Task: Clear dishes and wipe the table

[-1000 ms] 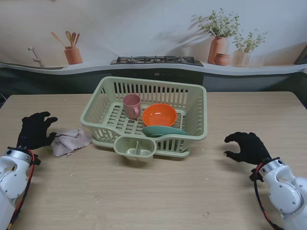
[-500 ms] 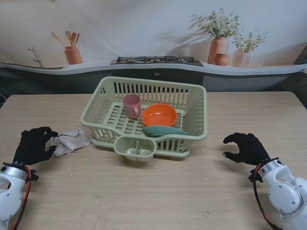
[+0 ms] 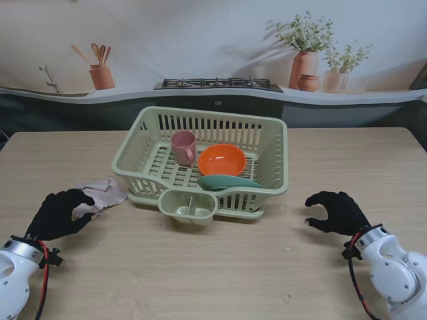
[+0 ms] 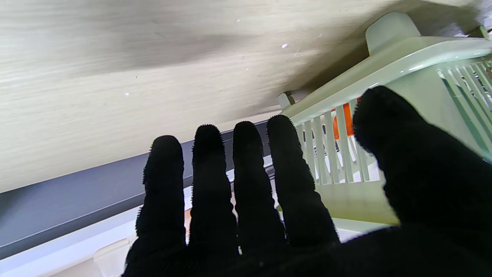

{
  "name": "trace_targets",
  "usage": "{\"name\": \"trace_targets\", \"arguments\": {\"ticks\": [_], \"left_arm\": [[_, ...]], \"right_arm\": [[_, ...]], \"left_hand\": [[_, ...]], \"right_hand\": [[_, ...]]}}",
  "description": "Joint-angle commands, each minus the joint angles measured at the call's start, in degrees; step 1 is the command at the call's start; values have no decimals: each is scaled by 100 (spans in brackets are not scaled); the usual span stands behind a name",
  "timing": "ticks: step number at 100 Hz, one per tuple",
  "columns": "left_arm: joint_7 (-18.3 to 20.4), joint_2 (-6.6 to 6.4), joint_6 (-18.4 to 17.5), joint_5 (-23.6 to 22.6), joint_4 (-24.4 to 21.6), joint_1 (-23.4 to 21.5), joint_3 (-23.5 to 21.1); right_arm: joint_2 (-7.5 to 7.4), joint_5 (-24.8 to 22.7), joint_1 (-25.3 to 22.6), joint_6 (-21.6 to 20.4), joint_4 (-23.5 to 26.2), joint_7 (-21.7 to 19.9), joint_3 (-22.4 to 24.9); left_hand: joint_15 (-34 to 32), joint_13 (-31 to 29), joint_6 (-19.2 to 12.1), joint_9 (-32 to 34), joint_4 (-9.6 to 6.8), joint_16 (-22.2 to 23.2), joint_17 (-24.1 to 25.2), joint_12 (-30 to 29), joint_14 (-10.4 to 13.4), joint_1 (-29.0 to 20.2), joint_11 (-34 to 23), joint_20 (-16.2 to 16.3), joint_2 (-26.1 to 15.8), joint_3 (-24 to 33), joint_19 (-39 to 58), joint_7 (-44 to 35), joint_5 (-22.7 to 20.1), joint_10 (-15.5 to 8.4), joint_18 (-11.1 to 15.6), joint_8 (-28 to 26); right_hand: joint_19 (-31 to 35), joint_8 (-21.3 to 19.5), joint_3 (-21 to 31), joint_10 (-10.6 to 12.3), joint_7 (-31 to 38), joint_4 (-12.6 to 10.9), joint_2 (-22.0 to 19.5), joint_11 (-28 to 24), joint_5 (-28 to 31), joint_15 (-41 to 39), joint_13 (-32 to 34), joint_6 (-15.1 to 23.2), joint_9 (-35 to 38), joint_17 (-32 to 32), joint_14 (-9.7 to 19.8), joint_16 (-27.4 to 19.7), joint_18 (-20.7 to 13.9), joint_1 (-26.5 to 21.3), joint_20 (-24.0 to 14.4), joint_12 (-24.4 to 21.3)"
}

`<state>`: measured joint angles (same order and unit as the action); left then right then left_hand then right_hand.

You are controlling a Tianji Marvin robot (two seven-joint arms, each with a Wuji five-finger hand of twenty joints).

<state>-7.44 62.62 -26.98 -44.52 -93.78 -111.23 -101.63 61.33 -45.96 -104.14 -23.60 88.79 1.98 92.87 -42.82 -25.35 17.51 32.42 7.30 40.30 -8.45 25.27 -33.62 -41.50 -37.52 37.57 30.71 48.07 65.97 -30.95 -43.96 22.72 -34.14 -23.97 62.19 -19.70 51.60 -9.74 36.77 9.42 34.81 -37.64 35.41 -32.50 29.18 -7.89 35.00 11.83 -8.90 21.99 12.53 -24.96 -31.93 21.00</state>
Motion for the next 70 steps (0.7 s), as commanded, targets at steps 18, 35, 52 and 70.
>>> {"name": "trace_targets", "arguments": {"ticks": [18,35,52,70], "left_arm": [[580,40,173,624,-372,-172,74],[978,16,207,1139,-522,-223,114],[1235,-2,226,1528,-676,-302,157],[1626,-47,355,1929,-906,-414,139]], "right_arm": [[4,45,-240,-44,125,-119,-47],[13,68,-370,-33,178,-95,-121],[17,43,-478,-32,205,-36,-216],[49,55,-586,30,242,133,-310]], "left_hand": [[-22,-23,79,8,-182,25,-65,61,-195,172,43,180,-307,-283,182,388,-306,237,-213,156],[51,75,78,-98,-189,-15,-96,34,-156,195,106,195,-378,-411,176,601,-301,186,-187,181],[80,60,91,-57,-189,-34,-89,9,-176,384,144,167,-504,-558,102,805,-425,211,-195,165],[102,63,123,-83,-211,-41,-113,-7,-210,322,175,188,-680,-941,122,1258,-579,229,-187,115]], "right_hand": [[58,-70,-329,-4,111,-198,27,-219,-209,-190,-155,-88,-295,-32,16,87,-61,195,-18,50],[171,-103,-570,-26,286,-226,21,-429,-613,-401,-377,-165,-657,-94,49,141,-213,243,-19,77],[316,-97,-1081,-47,561,-317,-113,-717,-1098,-692,-692,-264,-1114,-220,92,246,-403,222,-33,127],[410,-83,-1447,-65,743,-417,-190,-892,-1392,-869,-879,-322,-1385,-310,112,325,-533,245,-35,166]]}}
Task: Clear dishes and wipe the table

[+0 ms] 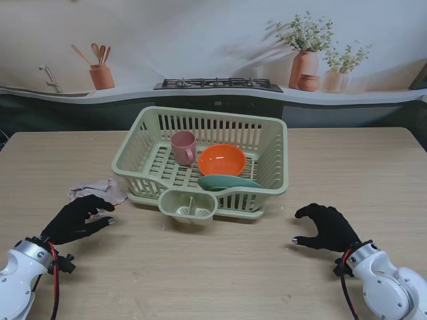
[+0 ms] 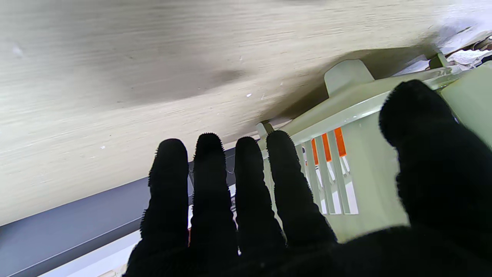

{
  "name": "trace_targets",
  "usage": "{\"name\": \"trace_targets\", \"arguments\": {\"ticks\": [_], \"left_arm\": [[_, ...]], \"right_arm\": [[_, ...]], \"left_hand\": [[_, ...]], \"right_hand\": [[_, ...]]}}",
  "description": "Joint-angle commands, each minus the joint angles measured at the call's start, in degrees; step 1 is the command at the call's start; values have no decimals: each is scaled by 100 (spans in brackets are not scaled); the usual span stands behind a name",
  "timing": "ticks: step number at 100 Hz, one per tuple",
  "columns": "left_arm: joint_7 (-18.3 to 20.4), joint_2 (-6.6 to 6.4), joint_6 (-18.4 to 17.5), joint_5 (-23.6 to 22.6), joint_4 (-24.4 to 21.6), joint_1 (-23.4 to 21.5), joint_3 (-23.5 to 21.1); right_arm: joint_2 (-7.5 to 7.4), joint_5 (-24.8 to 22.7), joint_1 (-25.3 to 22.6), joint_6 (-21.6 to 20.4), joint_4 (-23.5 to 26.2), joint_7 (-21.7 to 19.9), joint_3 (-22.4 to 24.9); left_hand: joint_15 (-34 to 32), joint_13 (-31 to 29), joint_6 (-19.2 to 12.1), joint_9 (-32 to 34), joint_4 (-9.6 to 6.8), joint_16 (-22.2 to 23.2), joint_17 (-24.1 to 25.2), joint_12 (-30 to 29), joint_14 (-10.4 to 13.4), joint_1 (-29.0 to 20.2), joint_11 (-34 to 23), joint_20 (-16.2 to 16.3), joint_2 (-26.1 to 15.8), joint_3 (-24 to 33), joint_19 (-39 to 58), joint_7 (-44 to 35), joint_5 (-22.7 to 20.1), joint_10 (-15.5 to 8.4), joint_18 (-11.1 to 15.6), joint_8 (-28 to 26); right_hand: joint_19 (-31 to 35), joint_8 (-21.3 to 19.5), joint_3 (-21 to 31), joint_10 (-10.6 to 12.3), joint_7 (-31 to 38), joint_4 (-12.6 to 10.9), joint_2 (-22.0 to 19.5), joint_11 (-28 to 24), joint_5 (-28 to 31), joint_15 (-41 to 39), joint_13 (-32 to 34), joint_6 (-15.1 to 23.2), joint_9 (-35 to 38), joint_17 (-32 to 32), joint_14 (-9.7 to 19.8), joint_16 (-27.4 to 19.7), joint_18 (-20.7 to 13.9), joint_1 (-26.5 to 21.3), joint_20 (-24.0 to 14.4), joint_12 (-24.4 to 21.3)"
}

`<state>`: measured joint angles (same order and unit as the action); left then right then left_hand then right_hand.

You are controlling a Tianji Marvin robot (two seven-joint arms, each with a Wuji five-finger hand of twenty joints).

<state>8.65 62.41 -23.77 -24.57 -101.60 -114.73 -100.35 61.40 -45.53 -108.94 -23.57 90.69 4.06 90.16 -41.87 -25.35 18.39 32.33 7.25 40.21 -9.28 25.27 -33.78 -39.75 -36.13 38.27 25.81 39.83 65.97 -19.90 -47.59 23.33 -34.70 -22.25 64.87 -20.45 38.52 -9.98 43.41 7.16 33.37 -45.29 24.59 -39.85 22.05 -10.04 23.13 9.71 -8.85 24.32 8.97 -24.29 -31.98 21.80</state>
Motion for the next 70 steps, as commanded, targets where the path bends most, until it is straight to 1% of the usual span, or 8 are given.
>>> {"name": "trace_targets", "arguments": {"ticks": [1,12,21,26,31,39,50,70], "left_arm": [[25,-26,35,-52,-133,-69,10],[118,-37,34,75,-209,-110,2],[262,-51,108,257,-292,-167,-9],[311,-61,83,303,-294,-175,-19],[334,-72,-15,295,-269,-171,-33],[342,-79,-117,276,-257,-181,-54],[342,-77,-154,317,-260,-203,-67],[353,-77,-177,385,-264,-208,-69]], "right_arm": [[43,13,-111,27,56,-69,-42],[43,20,-159,18,83,-68,-73],[41,37,-177,6,100,-90,-87],[36,32,-176,-4,95,-104,-97],[29,34,-178,1,95,-150,-105],[24,36,-189,13,102,-183,-115],[19,51,-200,19,116,-219,-128],[8,8,-170,-57,73,-224,-133]], "left_hand": [[8,61,35,-74,-207,-33,-31,-7,-194,150,37,118,-190,-122,121,161,-223,168,-131,-58],[14,45,44,-69,-226,-47,-72,-20,-193,169,59,129,-182,-125,132,564,-387,175,-137,-115],[75,99,83,-166,-236,-80,-73,-37,-177,123,106,109,-89,-63,85,633,-304,190,-124,-160],[94,101,107,-185,-234,-108,-81,-36,-177,159,97,88,86,264,58,680,-298,197,-119,-231],[79,55,105,-166,-218,-111,-81,-30,-149,227,79,85,227,506,57,692,-306,189,-118,-259],[77,21,106,-153,-173,-115,-86,-36,-141,284,88,71,417,760,35,696,-305,177,-119,-291],[140,38,115,-186,-130,-147,-122,-47,-117,348,114,4,512,854,-80,718,-282,177,-121,-297],[189,81,93,-225,-96,-165,-112,-58,-84,448,139,-55,497,821,-177,742,-239,133,-129,-295]], "right_hand": [[145,-8,-145,-43,83,-192,-47,-134,-315,-137,-172,-107,-196,-98,103,94,-178,180,-31,87],[169,-2,-201,-40,127,-220,-40,-166,-374,-171,-212,-119,-253,-120,110,109,-182,194,-32,92],[170,9,-230,-37,143,-238,-31,-170,-412,-172,-239,-124,-297,-133,120,108,-202,199,-26,88],[171,15,-243,-43,148,-245,-35,-177,-433,-174,-244,-126,-307,-140,124,108,-183,211,-24,88],[166,22,-257,-35,152,-253,-18,-179,-453,-164,-268,-125,-326,-154,120,103,-190,211,-20,85],[160,33,-278,-31,159,-264,-16,-180,-477,-160,-276,-128,-350,-161,138,99,-211,224,-14,80],[157,48,-298,-30,167,-278,-23,-183,-514,-151,-309,-134,-388,-179,142,94,-196,249,-12,74],[140,74,-324,-27,162,-296,-18,-174,-541,-125,-348,-147,-428,-208,136,78,-214,303,-7,60]]}}
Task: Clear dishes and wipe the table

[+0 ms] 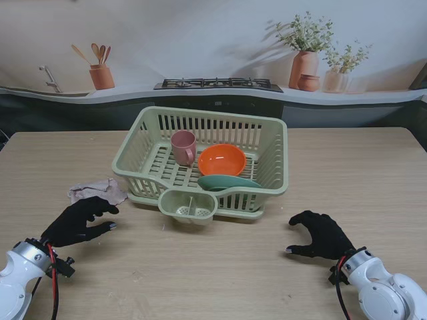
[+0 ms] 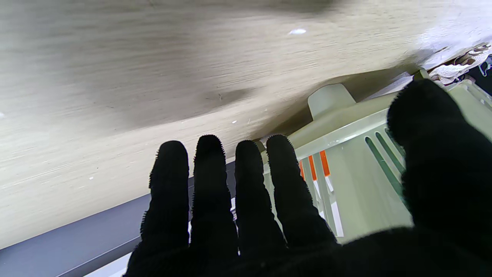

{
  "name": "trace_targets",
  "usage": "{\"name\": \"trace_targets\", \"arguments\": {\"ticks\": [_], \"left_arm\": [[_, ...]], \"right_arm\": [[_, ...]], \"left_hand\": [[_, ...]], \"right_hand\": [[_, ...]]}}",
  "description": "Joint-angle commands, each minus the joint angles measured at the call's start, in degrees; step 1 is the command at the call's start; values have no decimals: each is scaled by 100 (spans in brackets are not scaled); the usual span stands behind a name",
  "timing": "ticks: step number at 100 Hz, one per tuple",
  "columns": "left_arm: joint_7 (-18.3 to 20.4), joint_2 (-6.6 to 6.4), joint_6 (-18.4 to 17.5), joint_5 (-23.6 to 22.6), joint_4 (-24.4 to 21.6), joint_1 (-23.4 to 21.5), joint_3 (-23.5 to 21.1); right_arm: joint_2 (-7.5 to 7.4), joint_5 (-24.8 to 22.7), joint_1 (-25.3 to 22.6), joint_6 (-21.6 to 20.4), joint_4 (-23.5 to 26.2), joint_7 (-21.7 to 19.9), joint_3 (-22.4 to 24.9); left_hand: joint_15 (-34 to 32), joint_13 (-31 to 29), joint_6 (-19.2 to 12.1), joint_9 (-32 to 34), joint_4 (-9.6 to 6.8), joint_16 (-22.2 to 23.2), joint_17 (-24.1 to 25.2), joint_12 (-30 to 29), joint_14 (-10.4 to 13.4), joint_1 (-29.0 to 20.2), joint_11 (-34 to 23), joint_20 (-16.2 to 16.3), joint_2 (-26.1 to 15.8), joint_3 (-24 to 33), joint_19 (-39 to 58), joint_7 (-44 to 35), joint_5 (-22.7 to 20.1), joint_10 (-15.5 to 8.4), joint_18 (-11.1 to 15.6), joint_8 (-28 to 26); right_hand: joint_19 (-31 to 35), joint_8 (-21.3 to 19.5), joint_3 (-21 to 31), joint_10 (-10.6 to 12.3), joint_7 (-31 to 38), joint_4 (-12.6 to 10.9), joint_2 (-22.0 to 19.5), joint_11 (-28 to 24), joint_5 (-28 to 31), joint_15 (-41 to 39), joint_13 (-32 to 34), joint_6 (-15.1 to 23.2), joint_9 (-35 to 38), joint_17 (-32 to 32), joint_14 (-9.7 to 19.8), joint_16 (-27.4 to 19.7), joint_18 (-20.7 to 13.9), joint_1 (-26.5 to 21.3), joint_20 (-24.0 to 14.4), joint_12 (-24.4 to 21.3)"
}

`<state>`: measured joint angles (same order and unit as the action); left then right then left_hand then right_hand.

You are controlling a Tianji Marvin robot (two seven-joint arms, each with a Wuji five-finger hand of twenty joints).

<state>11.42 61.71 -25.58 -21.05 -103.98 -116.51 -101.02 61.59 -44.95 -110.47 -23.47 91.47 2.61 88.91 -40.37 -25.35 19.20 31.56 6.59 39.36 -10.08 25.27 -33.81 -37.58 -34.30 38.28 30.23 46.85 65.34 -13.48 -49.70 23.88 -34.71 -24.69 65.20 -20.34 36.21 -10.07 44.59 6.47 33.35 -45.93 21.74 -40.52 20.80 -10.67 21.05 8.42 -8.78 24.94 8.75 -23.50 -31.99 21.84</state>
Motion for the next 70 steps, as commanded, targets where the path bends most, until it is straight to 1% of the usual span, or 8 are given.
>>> {"name": "trace_targets", "arguments": {"ticks": [1,36,70], "left_arm": [[77,-6,7,36,-28,-32,-1],[60,0,8,56,-48,-55,-9],[57,3,19,68,-55,-63,-11]], "right_arm": [[-12,-53,-17,-70,-8,-79,-8],[-14,-24,-49,-52,34,-129,-9],[-13,-8,-60,-69,41,-134,-5]], "left_hand": [[41,84,13,-149,-29,-80,-32,-58,-79,234,-45,-57,55,115,-115,100,-28,79,-129,-51],[67,87,9,-139,-24,-74,30,-66,-52,268,-33,-150,-1,39,-251,98,-35,68,-132,-60],[70,75,-3,-129,-31,-64,38,-68,-59,262,-31,-175,-41,-25,-250,91,-55,72,-123,-67]], "right_hand": [[105,65,-92,-17,44,-229,-17,-109,-256,-56,-222,-85,-221,-80,127,16,-190,225,-6,56],[63,103,-84,-7,4,-249,-24,-70,-287,12,-230,-77,-251,-105,131,-23,-160,251,1,29],[38,123,-65,-7,-10,-251,-42,-70,-274,28,-232,-77,-250,-125,133,-33,-135,247,-12,24]]}}
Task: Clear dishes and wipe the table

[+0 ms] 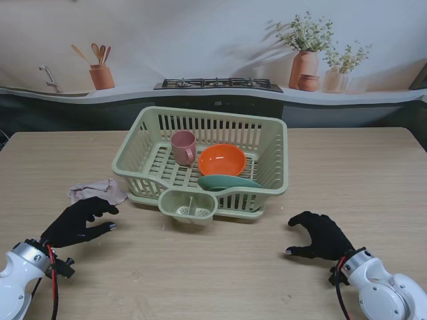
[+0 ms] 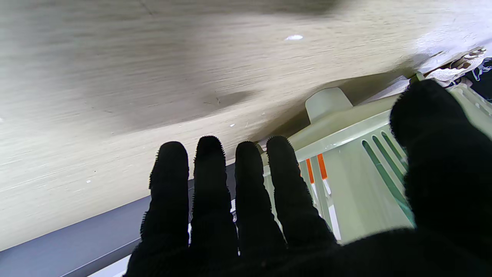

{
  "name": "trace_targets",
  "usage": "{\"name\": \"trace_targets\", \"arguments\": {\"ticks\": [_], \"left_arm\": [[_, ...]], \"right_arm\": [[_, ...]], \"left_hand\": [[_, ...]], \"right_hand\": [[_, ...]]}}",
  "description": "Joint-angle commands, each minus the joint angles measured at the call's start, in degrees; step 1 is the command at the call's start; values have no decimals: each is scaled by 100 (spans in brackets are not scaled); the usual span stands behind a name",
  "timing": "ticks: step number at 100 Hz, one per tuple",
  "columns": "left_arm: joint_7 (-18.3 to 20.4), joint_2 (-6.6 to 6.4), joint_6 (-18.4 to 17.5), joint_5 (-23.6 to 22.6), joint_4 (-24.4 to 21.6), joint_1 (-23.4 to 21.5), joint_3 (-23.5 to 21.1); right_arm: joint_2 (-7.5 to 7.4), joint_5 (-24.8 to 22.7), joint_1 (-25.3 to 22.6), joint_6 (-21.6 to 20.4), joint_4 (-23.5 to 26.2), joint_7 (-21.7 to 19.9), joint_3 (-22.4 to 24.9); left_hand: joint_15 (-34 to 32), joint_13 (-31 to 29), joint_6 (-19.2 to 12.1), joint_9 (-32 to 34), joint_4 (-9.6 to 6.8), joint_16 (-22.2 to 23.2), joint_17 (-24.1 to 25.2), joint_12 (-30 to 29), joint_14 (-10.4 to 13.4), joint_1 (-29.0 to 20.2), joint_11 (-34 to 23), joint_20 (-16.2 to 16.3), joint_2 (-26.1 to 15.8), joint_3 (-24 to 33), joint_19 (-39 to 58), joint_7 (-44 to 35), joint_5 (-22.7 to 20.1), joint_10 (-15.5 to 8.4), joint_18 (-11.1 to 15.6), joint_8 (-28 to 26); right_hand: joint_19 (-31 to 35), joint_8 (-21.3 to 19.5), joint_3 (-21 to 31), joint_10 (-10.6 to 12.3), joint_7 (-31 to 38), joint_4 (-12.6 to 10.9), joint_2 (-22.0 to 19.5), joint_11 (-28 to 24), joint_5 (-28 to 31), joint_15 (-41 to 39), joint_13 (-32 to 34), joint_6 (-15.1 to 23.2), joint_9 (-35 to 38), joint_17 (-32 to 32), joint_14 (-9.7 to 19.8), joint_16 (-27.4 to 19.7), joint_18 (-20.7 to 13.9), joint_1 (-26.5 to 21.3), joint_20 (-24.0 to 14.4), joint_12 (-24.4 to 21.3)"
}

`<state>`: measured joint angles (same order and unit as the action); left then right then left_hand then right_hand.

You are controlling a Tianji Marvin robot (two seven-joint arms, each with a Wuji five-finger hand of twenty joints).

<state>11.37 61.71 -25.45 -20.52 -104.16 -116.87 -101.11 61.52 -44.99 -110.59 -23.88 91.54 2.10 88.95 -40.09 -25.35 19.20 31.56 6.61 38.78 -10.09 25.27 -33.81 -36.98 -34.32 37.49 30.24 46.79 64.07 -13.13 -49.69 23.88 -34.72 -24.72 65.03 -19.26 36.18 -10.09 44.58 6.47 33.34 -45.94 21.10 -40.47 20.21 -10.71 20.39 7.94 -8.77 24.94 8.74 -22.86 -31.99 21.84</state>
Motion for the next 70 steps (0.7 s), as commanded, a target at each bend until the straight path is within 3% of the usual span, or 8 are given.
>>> {"name": "trace_targets", "arguments": {"ticks": [1,70], "left_arm": [[59,3,5,14,-36,-25,-3],[40,2,-91,-3,12,-27,-24]], "right_arm": [[-6,-1,-49,-25,35,-86,-9],[-4,38,-87,0,82,-124,9]], "left_hand": [[42,73,-4,-123,-34,-6,40,-68,-60,198,-30,-96,-35,-20,-123,56,-56,75,-117,-64],[59,65,-28,-87,-41,2,108,-78,-57,206,-9,-155,-64,-62,-157,45,-65,44,-59,-83]], "right_hand": [[55,15,-60,-4,-9,-252,-43,-69,-210,24,-174,-72,-183,-79,132,-34,-132,179,-12,24],[33,25,-10,-4,-15,-232,-79,-71,-171,28,-173,-68,-184,-82,135,-37,-144,164,-37,21]]}}
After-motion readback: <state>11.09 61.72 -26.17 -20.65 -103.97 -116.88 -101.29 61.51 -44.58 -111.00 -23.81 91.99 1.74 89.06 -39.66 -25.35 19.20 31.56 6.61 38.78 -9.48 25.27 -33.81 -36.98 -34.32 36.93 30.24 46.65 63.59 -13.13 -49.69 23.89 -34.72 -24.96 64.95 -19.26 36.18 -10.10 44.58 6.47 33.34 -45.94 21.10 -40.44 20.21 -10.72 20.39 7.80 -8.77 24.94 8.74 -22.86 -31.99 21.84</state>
